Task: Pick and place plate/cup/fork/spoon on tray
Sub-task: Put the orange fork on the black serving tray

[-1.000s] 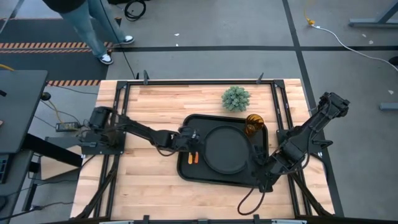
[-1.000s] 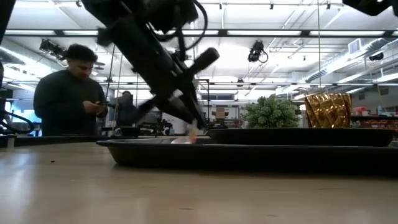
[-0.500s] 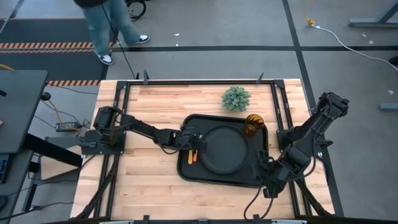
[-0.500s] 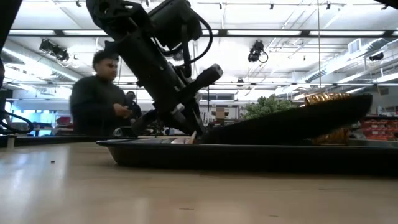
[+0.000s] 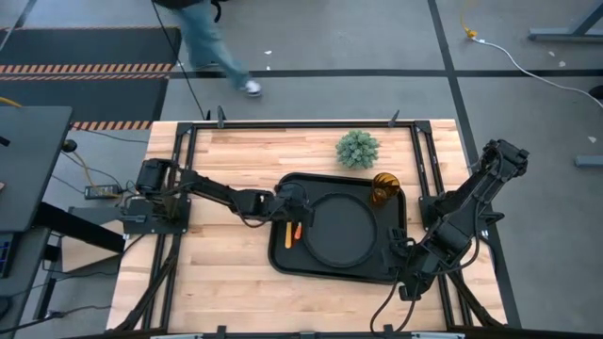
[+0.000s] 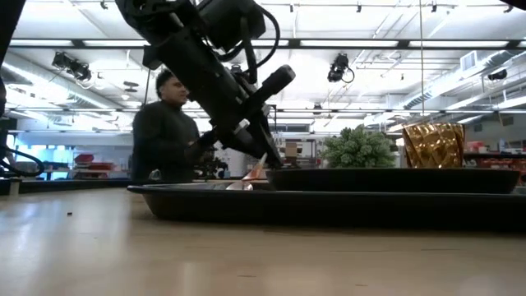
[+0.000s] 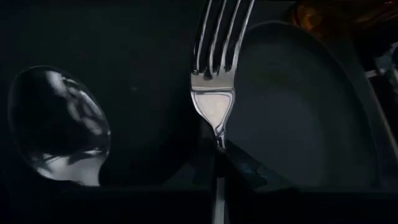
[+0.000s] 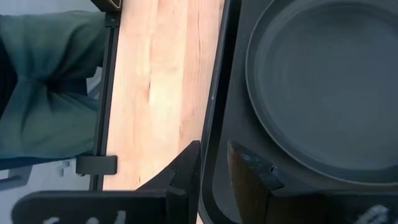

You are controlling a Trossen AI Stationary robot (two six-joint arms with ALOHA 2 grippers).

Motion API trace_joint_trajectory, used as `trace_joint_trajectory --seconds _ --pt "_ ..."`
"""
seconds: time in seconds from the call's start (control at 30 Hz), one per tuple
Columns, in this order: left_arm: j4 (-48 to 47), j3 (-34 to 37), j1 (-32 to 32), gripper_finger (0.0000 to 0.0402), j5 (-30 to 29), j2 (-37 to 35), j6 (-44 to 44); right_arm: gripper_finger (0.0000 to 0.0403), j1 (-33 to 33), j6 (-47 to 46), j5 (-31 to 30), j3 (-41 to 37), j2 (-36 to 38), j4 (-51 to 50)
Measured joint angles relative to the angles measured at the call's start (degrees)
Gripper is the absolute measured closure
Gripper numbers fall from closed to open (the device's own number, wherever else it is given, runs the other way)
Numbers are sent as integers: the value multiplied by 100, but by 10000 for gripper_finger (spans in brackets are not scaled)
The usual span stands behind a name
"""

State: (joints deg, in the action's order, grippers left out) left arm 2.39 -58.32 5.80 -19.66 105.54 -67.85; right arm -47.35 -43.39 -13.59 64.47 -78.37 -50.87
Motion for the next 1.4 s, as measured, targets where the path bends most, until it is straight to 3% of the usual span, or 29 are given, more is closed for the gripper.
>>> trace_joint_trajectory --seconds 0.33,0.83,1.4 --pt "-904 -3 -13 377 -372 -9 -237 316 0 157 -68 0 0 13" --pt "-690 -5 258 377 -479 -7 -1132 316 61 157 -134 0 0 17" --pt "-404 -8 603 381 -455 443 -1407 316 -100 91 -161 0 0 201"
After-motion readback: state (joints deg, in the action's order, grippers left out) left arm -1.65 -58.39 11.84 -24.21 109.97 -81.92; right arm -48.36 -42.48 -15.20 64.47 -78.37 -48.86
